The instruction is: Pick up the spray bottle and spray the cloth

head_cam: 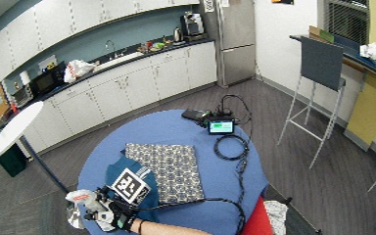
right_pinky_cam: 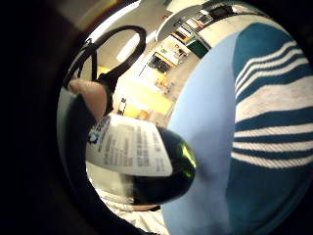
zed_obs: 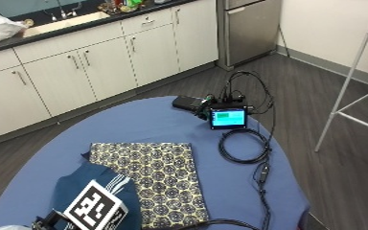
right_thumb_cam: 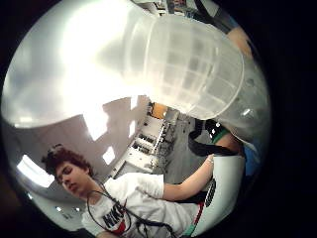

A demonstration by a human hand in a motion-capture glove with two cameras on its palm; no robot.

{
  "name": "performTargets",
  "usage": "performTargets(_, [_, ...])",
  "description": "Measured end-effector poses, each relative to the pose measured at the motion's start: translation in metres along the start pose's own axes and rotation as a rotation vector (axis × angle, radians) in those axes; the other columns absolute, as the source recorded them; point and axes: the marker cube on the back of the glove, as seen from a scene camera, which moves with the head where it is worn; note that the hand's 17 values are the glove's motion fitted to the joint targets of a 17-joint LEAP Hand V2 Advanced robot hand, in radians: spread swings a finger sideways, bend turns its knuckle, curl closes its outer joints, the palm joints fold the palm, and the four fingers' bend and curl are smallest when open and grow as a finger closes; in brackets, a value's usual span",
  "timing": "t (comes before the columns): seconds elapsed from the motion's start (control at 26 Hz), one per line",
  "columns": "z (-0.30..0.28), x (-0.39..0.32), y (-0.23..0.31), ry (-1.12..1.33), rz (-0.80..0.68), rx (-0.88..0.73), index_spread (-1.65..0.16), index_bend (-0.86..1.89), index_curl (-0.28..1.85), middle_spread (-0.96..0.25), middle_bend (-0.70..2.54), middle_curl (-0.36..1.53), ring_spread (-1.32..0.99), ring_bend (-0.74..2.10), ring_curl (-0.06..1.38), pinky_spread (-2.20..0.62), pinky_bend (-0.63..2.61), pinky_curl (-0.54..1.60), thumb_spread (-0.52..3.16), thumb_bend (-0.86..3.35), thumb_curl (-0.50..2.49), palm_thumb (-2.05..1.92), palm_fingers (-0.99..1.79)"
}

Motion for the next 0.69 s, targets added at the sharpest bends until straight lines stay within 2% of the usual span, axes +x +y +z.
performTargets(0.42, [0.000, 0.012, 0.001, 0.059, 0.003, -0.008, -0.27, 0.13, 0.30, -0.12, 0.35, 0.46, -0.13, 0.51, 0.39, -0.14, 0.46, 0.34, 0.87, -0.02, 0.55, 0.98, 1.12])
performTargets(0.61, [-0.020, 0.014, 0.010, 0.063, -0.017, 0.007, -0.28, 0.11, 0.30, -0.13, 0.35, 0.46, -0.13, 0.45, 0.39, -0.09, 0.41, 0.34, 0.87, -0.03, 0.54, 0.97, 0.99])
performTargets(0.69, [-0.037, 0.004, 0.018, 0.059, -0.043, 0.029, -0.29, 0.05, 0.28, -0.13, 0.33, 0.46, -0.12, 0.43, 0.39, -0.07, 0.44, 0.35, 0.89, -0.03, 0.53, 0.97, 0.85])
